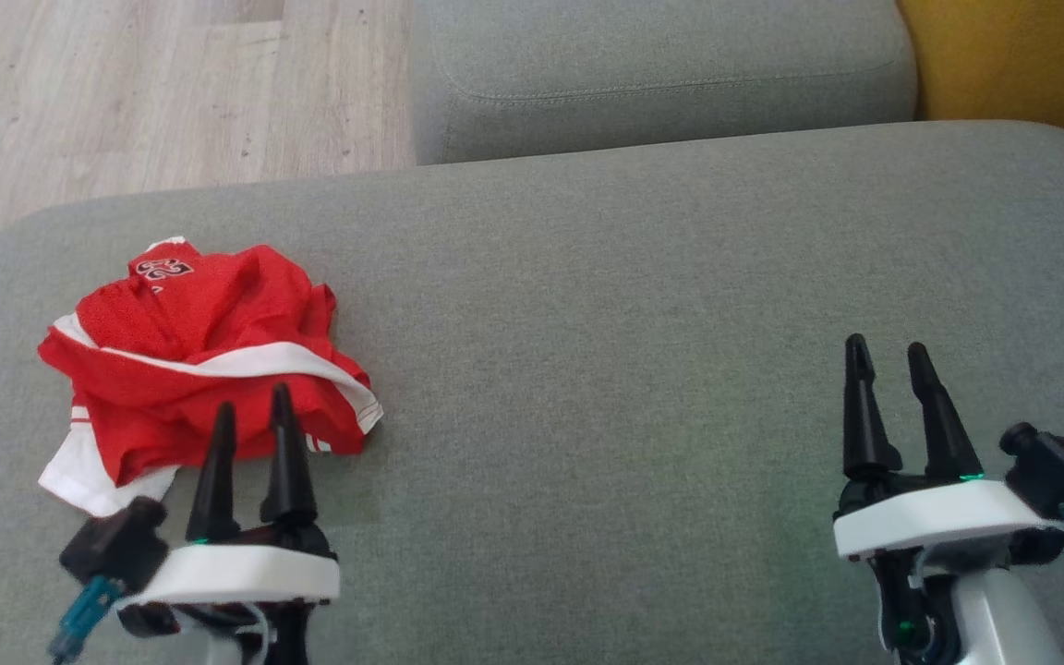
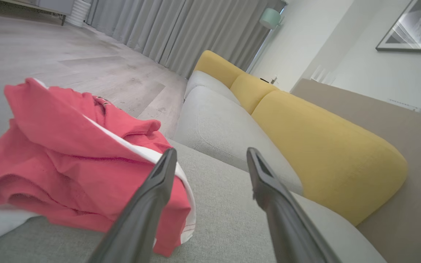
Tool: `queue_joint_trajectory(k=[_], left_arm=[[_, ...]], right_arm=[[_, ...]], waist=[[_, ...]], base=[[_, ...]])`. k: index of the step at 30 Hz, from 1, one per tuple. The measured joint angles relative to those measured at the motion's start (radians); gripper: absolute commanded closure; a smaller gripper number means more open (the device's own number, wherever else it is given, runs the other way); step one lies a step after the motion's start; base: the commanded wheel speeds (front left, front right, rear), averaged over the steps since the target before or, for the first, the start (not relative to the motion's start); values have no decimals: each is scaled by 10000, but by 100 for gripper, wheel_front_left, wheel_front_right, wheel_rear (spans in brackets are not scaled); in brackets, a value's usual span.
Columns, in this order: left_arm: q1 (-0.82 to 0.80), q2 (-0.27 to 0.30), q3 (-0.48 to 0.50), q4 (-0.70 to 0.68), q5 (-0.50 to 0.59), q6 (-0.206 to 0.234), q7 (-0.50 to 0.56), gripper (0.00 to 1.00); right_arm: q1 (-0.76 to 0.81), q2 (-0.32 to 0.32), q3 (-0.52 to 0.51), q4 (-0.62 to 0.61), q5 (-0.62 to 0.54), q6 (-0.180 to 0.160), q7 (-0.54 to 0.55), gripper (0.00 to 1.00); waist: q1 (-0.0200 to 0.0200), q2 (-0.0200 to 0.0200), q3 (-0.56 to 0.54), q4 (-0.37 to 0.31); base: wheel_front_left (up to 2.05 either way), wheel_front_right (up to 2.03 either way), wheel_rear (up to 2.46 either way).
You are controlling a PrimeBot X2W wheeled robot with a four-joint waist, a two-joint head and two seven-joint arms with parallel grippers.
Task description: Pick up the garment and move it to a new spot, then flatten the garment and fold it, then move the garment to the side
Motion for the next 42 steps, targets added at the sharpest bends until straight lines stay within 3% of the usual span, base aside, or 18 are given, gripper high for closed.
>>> queue_joint_trajectory(k=[30, 42], left_arm=[[-250, 614, -1388, -88, 3576, 917, -976, 0], [-472, 1089, -2249, 21, 5448, 1498, -1344, 0]], right_arm=[[-69, -19, 548, -403, -3538, 44, -986, 0], [-141, -36, 863, -456, -6328, 73, -1337, 0]], waist=[[0, 0, 24, -136], [0, 0, 29, -47]], base=[[0, 0, 0], [0, 0, 0]])
